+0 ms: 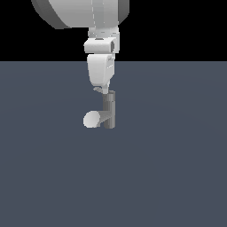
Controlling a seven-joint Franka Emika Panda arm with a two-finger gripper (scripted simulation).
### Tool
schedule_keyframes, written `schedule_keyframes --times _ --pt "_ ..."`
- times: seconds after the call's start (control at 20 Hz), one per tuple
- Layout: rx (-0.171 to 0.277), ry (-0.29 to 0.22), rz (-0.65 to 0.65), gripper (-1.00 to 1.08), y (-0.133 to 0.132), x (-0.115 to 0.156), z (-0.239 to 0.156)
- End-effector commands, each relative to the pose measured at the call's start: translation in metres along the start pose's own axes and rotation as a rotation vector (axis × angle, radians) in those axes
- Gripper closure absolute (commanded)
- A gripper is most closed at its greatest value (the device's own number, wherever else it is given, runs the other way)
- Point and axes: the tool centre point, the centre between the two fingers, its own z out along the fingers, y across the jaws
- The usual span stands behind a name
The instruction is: Turn on the faucet by rotating a designated handle.
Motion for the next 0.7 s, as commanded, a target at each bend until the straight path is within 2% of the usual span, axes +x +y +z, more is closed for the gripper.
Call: schedule_keyframes --times 0.0,0.65 --pt "-0.007 -0.003 -0.037 1.08 -0.001 -0.029 0.006" --pt "-0.023 0.0 -0.067 1.08 -0.017 -0.079 0.014"
